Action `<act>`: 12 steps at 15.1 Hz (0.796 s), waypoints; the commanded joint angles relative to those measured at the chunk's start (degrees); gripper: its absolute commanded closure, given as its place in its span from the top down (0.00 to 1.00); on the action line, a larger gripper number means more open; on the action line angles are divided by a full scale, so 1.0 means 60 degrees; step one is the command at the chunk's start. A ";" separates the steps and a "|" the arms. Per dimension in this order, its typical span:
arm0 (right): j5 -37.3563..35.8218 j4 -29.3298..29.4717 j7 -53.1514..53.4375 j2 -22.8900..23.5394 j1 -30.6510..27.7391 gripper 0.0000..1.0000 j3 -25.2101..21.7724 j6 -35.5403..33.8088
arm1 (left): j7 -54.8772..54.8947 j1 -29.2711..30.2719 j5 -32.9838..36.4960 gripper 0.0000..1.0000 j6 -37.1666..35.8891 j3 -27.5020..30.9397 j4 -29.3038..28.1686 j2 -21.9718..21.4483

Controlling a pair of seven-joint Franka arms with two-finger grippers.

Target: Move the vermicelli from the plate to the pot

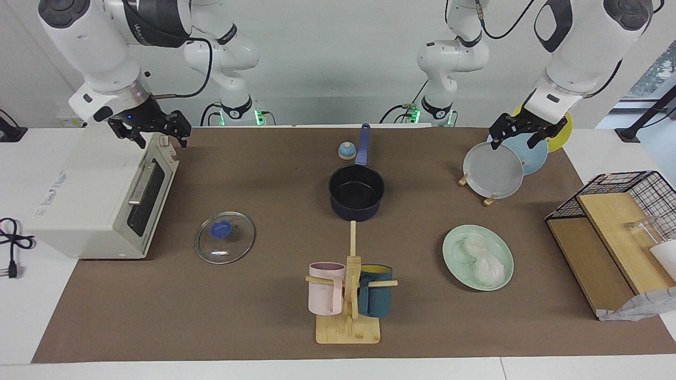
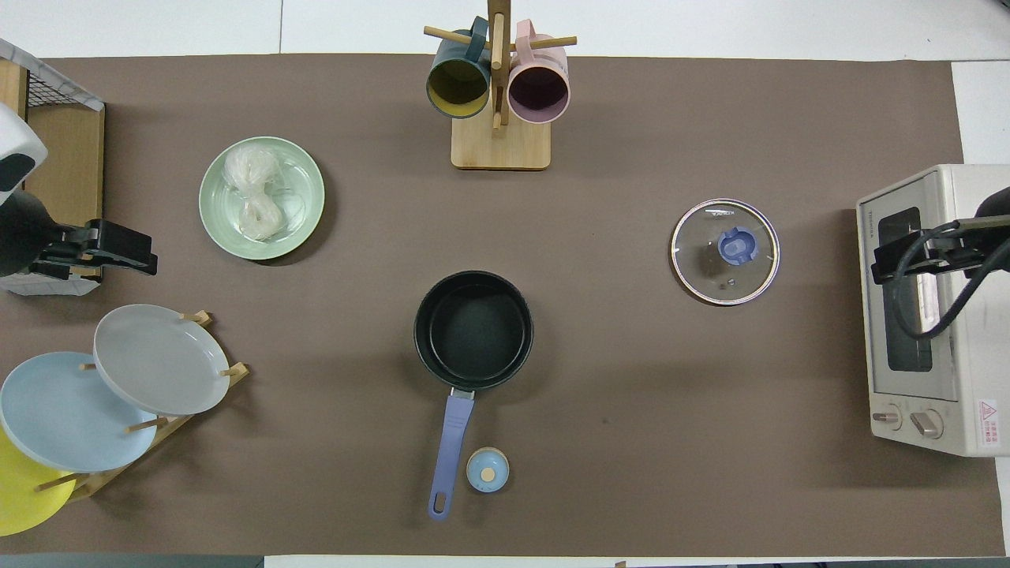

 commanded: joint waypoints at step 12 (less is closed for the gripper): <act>0.0012 -0.0054 0.0155 -0.0007 -0.0028 1.00 0.0128 0.0460 | -0.0369 -0.0047 -0.0012 1.00 0.2393 -0.0044 -0.0090 0.1809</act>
